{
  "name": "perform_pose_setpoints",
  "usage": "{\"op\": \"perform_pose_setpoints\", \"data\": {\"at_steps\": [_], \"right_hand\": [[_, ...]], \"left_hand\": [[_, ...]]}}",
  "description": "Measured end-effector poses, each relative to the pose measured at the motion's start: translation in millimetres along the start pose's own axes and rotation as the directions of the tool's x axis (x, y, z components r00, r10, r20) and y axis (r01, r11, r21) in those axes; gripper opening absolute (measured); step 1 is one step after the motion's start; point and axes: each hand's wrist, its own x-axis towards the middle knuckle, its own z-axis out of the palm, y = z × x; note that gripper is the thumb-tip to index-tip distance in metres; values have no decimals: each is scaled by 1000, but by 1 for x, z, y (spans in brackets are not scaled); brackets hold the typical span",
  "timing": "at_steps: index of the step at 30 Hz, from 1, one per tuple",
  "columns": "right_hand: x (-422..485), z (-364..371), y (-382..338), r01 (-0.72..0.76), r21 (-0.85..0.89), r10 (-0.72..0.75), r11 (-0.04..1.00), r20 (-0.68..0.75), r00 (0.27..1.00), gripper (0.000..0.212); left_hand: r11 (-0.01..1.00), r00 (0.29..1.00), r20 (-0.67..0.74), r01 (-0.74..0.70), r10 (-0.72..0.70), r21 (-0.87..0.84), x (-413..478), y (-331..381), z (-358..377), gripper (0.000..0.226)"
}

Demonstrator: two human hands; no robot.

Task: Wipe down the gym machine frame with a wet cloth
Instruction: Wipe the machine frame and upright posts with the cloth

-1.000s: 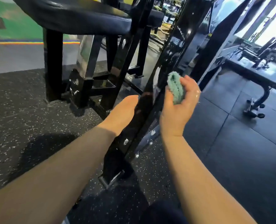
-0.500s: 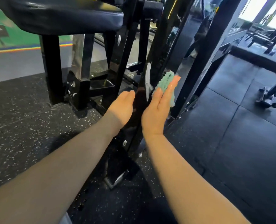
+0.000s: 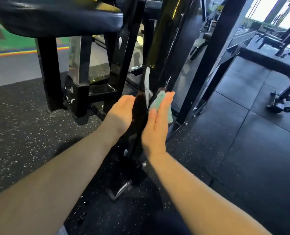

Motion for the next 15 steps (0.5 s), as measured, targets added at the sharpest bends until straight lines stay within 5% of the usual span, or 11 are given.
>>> {"op": "perform_pose_setpoints", "data": {"at_steps": [5, 11, 15], "right_hand": [[62, -2, -30, 92, 19, -87, 996, -185, 979, 53], [6, -4, 10, -33, -25, 33, 999, -18, 999, 57], [74, -3, -30, 87, 8, -83, 996, -230, 970, 56]], "left_hand": [[995, 995, -28, 100, -100, -23, 5, 0, 4, 23], [1000, 1000, -14, -15, 15, -4, 4, -10, 4, 32], [997, 999, -32, -29, 27, -70, 5, -9, 5, 28]]}}
